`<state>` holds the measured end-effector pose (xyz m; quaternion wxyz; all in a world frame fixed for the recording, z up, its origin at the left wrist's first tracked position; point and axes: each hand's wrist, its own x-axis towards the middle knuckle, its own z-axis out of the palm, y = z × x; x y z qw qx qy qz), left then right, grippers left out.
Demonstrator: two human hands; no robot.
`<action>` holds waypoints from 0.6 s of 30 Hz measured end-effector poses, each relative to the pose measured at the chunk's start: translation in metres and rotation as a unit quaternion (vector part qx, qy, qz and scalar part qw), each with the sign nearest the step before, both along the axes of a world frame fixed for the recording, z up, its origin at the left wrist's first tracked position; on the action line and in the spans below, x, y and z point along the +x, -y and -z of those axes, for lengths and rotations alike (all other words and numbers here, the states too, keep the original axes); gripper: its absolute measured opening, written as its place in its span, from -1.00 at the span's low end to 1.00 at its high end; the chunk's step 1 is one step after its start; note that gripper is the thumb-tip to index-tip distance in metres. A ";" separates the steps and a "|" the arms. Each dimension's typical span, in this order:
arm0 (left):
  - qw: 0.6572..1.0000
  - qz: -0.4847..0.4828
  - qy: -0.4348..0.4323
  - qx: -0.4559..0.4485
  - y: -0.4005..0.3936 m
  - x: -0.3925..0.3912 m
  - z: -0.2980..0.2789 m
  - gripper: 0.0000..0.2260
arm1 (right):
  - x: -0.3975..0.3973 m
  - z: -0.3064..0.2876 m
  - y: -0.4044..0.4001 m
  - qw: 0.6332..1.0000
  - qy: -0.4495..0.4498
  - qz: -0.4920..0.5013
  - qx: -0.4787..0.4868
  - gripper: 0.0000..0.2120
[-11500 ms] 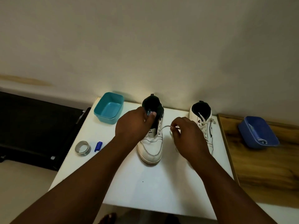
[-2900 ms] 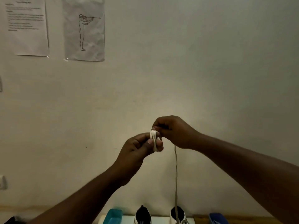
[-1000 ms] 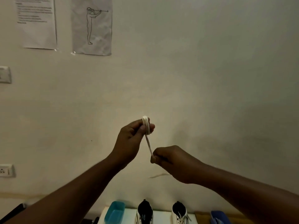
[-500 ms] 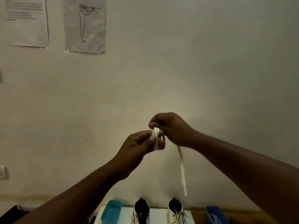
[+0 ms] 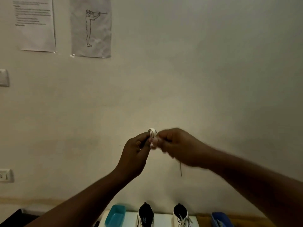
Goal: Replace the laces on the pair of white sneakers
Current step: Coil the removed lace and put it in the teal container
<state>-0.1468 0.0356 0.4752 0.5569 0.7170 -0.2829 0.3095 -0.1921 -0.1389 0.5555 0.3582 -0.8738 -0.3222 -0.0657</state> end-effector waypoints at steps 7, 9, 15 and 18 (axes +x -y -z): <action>0.992 0.090 -0.088 -0.014 0.003 -0.009 0.002 -0.75 | 0.038 -0.054 0.012 0.995 -0.033 0.032 0.086 -0.86; 0.982 0.150 -0.115 -0.022 0.003 -0.016 0.000 -0.72 | 0.050 -0.051 0.008 0.995 -0.001 0.040 0.095 -0.89; 0.937 0.212 -0.182 -0.211 0.009 -0.025 -0.011 -0.69 | 0.070 0.015 -0.001 0.991 0.025 0.061 0.114 -0.89; 0.934 0.163 -0.165 -0.271 0.002 -0.018 -0.017 -0.68 | 0.054 0.053 -0.003 0.993 0.020 0.081 0.084 -0.79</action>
